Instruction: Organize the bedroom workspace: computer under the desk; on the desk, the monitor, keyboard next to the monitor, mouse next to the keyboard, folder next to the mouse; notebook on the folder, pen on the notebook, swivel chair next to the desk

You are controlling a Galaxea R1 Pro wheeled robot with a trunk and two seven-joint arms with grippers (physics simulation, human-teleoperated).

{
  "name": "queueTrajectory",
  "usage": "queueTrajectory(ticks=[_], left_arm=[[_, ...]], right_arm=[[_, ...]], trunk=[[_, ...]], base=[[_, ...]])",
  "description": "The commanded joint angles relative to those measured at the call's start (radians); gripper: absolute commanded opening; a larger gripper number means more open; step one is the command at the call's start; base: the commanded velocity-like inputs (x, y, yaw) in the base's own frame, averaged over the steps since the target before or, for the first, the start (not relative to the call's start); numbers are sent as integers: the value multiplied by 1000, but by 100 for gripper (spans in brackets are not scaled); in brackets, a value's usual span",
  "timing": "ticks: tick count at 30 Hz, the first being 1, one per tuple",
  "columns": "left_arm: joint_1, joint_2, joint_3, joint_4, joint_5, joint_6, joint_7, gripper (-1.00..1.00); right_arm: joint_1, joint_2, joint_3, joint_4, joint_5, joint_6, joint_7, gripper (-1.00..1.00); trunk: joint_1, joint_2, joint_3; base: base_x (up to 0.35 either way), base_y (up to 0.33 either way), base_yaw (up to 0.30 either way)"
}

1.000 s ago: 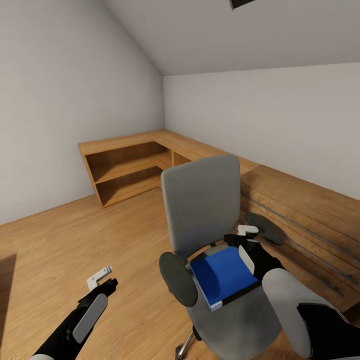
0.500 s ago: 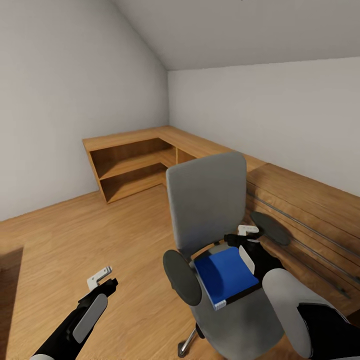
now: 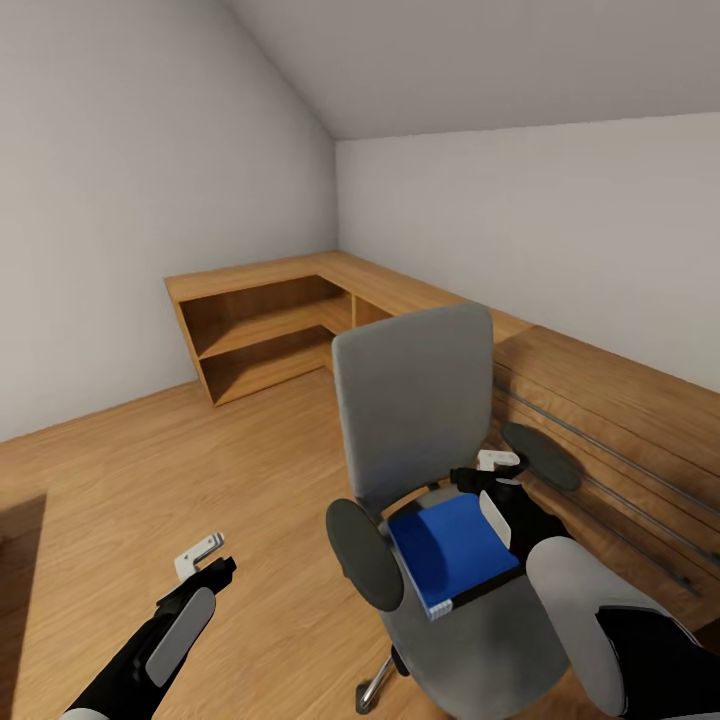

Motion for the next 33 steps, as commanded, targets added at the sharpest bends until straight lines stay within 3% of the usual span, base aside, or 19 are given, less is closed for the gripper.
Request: queueTrajectory(ticks=[1, 13, 33], left_arm=[[-1, 1, -4, -2, 4, 3, 7, 100], [-1, 2, -4, -2, 5, 4, 6, 100], [-1, 2, -4, -2, 7, 5, 4, 100]], right_arm=[[0, 0, -1, -2, -4, 5, -2, 100], [0, -1, -1, -3, -3, 7, -4, 100], [0, -42, -1, -2, -3, -1, -13, 100]], trunk=[[0, 0, -1], [0, 0, -1], [0, 0, -1]], base=[[0, 0, 0], [0, 0, 0], [0, 0, 0]])
